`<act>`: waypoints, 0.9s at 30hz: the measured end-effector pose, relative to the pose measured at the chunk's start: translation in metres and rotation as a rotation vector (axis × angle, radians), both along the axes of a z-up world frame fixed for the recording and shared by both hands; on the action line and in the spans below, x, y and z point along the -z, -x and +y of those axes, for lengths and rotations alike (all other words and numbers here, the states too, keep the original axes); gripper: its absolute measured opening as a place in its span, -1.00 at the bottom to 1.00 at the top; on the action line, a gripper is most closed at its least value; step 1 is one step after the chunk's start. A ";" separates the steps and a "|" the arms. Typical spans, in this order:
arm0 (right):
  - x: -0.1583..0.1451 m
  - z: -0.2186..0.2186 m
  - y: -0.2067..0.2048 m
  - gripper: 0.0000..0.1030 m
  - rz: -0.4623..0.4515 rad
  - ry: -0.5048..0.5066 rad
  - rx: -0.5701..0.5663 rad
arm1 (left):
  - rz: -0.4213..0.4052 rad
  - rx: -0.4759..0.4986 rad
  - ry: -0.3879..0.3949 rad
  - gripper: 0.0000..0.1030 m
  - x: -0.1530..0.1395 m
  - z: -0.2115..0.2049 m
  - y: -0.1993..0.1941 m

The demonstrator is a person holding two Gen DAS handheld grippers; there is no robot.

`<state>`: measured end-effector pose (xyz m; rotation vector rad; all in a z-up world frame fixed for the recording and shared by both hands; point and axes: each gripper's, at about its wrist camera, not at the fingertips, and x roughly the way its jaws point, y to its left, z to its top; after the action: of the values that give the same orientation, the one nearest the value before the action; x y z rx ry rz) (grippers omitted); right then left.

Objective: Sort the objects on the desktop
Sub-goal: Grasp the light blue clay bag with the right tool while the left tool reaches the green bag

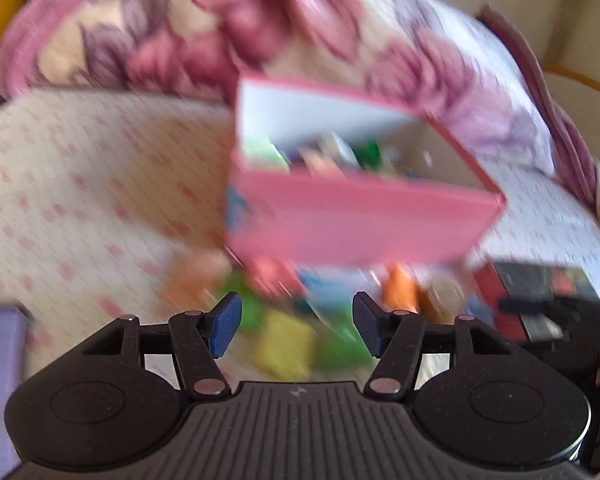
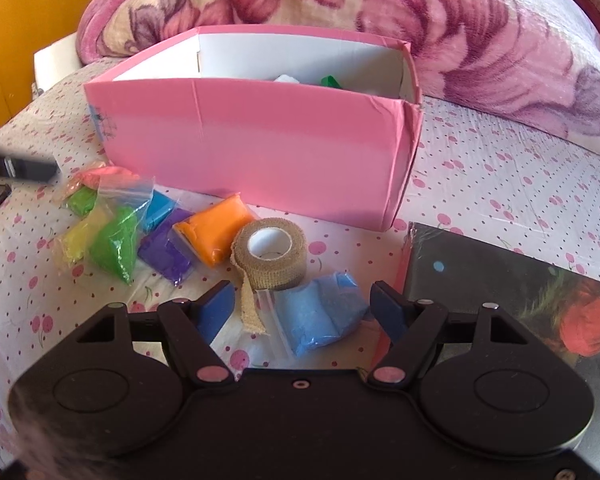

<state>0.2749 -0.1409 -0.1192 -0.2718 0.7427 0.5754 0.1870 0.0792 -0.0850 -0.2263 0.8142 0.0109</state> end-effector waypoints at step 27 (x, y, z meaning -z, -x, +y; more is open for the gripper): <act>0.004 0.006 0.001 0.49 0.041 0.002 -0.094 | -0.008 0.173 -0.128 0.17 0.036 -0.039 -0.018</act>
<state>0.2742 -0.1351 -0.1237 -0.2989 0.7730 0.6709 0.2048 0.0398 -0.1211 -0.0345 0.8194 -0.0999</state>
